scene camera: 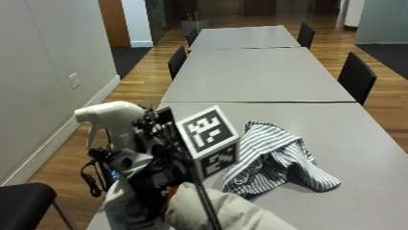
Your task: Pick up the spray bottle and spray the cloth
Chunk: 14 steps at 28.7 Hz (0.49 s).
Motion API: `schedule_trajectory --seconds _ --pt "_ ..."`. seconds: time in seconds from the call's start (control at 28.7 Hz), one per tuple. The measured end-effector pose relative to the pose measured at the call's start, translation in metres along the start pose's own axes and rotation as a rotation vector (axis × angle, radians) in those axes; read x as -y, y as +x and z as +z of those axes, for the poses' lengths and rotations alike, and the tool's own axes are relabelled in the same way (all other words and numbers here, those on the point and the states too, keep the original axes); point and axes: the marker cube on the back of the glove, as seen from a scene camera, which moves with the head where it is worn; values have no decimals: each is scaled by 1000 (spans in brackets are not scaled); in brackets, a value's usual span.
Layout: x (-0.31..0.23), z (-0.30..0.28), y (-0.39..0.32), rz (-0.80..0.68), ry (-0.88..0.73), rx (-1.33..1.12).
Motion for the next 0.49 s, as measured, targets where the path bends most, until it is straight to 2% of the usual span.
schedule_trajectory --seconds 0.28,0.49 --pt "10 46 39 5 -44 -23" --pt "-9 32 41 34 -236 -97"
